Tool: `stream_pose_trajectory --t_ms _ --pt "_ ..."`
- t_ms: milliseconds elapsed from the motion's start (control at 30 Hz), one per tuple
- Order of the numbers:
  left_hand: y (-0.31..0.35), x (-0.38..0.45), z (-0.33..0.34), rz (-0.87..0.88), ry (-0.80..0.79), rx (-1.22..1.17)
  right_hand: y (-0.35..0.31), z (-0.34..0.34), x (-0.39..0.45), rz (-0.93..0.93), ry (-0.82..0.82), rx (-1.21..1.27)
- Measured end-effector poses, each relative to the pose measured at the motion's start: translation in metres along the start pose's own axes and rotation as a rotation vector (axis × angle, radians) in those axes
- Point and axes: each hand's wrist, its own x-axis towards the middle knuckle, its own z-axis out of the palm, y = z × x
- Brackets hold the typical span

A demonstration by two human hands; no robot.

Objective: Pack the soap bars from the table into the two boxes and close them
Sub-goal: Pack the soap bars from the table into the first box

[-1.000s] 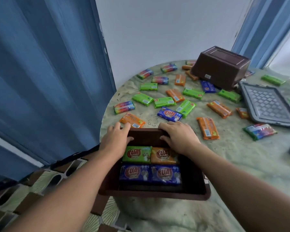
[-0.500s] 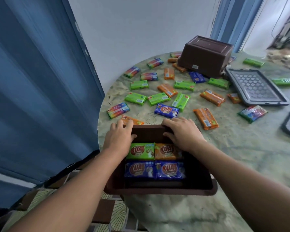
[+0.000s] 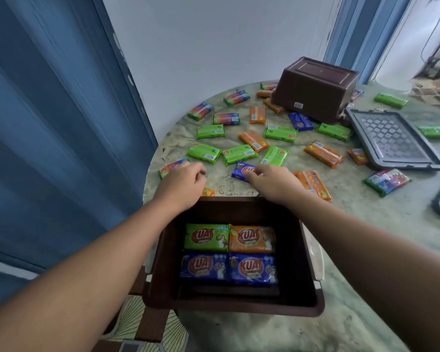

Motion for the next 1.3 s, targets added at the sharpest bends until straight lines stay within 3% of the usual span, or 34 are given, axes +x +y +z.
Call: stream_pose_trajectory --t_ms 267,467,600,700,833,967,1067,1300 --pt "-0.011 0.077 0.014 0.102 -0.516 0.492 0.03 0.012 0.064 0.22 -0.217 -0.393" --pt "-0.028 0.091 0.043 0.23 -0.666 0.65 0.044 0.031 0.077 0.329 -0.303 -0.453" --pt "-0.034 0.096 0.048 0.295 -0.646 0.615 0.045 0.033 0.074 0.32 -0.26 -0.456" --pt "-0.04 0.099 0.045 0.235 -0.639 0.476 0.034 0.031 0.069 0.323 -0.181 -0.427" --pt "-0.033 0.092 0.036 0.128 -0.467 0.287 0.012 0.018 0.057 0.237 0.077 -0.351" --pt "-0.009 0.083 0.021 0.074 -0.314 0.187 -0.013 0.006 0.041 0.107 0.223 -0.332" --pt "0.007 0.069 0.007 0.086 -0.215 0.091 -0.028 0.004 0.018 0.05 0.266 -0.27" --pt "0.029 -0.001 -0.021 0.144 -0.095 0.211 -0.025 0.014 -0.054 -0.095 0.281 -0.085"
